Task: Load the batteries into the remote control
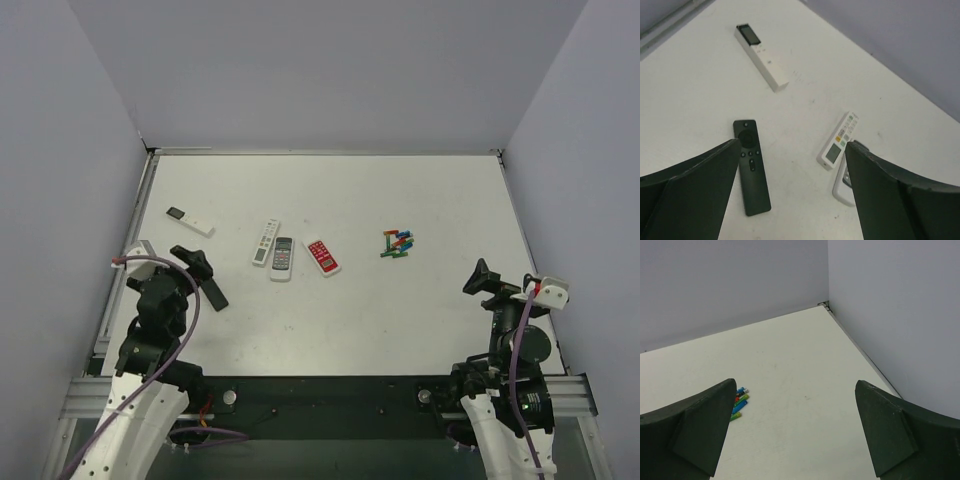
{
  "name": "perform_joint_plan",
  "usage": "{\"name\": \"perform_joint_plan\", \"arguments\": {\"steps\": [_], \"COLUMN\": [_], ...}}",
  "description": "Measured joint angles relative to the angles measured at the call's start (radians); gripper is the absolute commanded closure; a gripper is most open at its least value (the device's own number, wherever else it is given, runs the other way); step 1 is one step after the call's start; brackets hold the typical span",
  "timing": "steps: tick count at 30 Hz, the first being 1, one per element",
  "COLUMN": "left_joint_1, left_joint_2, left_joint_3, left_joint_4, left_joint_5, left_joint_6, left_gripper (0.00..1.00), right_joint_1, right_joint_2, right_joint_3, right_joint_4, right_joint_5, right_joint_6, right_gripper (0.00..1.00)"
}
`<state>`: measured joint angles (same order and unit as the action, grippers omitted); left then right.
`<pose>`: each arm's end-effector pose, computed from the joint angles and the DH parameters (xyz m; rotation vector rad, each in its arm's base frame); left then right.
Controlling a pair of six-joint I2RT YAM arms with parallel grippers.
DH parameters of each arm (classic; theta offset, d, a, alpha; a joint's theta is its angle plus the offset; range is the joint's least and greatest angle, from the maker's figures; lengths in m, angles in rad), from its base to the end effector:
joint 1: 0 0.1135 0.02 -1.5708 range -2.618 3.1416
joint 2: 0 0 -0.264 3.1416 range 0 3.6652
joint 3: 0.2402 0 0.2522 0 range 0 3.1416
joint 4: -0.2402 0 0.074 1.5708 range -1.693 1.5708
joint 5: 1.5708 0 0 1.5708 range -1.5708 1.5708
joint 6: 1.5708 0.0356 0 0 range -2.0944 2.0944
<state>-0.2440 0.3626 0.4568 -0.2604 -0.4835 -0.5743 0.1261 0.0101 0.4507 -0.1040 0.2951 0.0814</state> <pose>0.1160 -0.0118 0.2725 -0.6238 1.6043 -0.1861 0.0549 -0.0035 0.3106 0.2288 1.2282 -0.0023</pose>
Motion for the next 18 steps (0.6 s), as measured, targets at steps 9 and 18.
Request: {"name": "perform_joint_plan", "arguments": {"steps": [9,18], "left_joint_1": [-0.005,0.103], "left_joint_2": [0.35,0.792], "left_joint_3": [0.129,0.34], "left_joint_4": [-0.272,-0.444], "left_joint_5": [0.037,0.088], "left_joint_6": [-0.15,-0.176], "left_gripper": [0.03,0.03], "right_joint_1": [0.027,0.062], "right_joint_2": [0.0,0.0], "right_joint_3": [0.0,0.0], "right_joint_4": [-0.019,-0.021], "right_joint_5": [0.027,0.026], "right_joint_6": [0.031,0.034], "right_gripper": [0.0,0.0]}}
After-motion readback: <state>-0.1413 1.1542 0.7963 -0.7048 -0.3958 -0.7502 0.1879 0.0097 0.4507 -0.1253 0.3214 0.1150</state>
